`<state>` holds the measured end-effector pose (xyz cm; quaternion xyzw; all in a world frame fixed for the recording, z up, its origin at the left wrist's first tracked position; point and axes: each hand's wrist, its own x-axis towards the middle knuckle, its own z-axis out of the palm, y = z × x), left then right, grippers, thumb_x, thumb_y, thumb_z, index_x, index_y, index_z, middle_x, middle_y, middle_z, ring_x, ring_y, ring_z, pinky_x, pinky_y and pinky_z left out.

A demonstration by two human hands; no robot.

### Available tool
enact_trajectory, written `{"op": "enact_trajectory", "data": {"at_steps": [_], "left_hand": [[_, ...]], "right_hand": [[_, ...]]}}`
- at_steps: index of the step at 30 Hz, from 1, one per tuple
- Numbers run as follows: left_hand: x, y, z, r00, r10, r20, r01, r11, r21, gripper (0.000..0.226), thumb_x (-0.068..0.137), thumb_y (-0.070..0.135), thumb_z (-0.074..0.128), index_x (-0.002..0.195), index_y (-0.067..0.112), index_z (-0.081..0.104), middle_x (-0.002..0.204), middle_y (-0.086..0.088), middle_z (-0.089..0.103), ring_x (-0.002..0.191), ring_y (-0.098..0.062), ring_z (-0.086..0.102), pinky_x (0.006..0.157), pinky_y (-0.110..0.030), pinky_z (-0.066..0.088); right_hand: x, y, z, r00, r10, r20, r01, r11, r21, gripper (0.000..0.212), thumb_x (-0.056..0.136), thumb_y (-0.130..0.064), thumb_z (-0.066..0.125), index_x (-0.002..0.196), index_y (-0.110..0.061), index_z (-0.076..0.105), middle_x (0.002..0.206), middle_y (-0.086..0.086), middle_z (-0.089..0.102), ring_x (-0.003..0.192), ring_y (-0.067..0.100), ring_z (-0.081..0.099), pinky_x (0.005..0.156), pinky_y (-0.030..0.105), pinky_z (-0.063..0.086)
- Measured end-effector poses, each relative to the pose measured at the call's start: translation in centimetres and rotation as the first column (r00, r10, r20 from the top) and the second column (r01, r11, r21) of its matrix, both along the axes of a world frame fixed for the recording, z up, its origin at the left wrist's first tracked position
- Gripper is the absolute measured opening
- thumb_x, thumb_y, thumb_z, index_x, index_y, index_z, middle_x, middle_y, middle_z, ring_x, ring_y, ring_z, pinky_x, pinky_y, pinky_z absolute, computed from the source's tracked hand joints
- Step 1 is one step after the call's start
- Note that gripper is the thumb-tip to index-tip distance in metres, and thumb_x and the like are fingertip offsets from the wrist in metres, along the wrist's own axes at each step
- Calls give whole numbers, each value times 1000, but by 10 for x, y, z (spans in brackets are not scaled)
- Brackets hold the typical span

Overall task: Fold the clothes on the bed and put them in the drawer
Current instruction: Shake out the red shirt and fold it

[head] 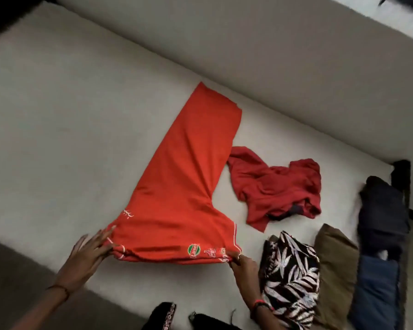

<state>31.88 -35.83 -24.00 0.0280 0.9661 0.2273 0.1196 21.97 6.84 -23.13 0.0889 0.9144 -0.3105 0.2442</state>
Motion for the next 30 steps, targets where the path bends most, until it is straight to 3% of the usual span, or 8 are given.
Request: {"op": "enact_trajectory", "data": {"at_steps": [3,6,11,15,19,22,26,30], "left_hand": [[49,6,-39,993,11,116,-8,1000,-25,60,82,19,33,133,52,37,156,18,9,142,4,4,112,-33,8],[60,19,-39,991,51,128,-39,995,-97,66,73,14,32,131,40,46,156,5,21,144,0,5,114,-29,2],[55,44,-27,992,92,91,-87,994,-64,52,88,35,36,138,20,45,152,-2,31,139,-14,28,115,-45,6],[30,79,-24,996,-5,93,4,1000,9,73,88,59,42,147,17,29,155,4,25,142,-9,23,116,-46,13],[25,80,-38,960,29,280,-36,999,21,93,78,75,42,147,15,29,145,4,43,132,-7,41,117,-29,6],[22,71,-42,961,113,251,-123,992,25,79,73,62,47,137,16,46,122,2,65,115,-16,59,111,-20,16],[18,70,-41,968,194,160,-195,981,-14,66,68,52,47,120,15,60,102,1,72,98,-27,67,94,-24,33],[11,77,-42,865,424,267,-450,892,43,63,70,45,47,120,10,59,105,-12,68,107,-34,59,90,-40,48]], "right_hand": [[46,1,-25,998,13,54,-13,1000,-4,25,79,-5,70,96,-24,74,82,12,73,71,8,60,62,23,36],[56,5,-33,995,68,68,-70,997,25,29,81,-6,70,104,-24,71,87,13,73,79,24,68,69,27,41],[22,7,-26,903,344,-258,-314,937,152,33,60,-1,85,86,-16,73,100,10,54,91,28,57,82,24,40],[-32,-1,7,833,468,-294,-480,877,36,23,63,-21,71,83,-15,61,119,6,57,116,19,47,94,33,41],[-94,-16,58,882,465,-76,-470,859,-205,18,66,-35,59,82,-26,60,81,-11,67,72,-1,57,65,21,46],[-150,-38,87,762,646,-43,-646,752,-132,17,76,-20,73,90,-18,64,75,0,68,65,11,63,61,28,51],[-215,-89,90,636,772,9,-768,634,-90,21,80,-18,73,98,-11,64,72,14,64,61,24,55,58,35,45],[-267,-146,77,709,702,64,-681,705,-197,21,82,-10,71,96,-9,56,70,4,70,57,3,51,53,18,39]]}}
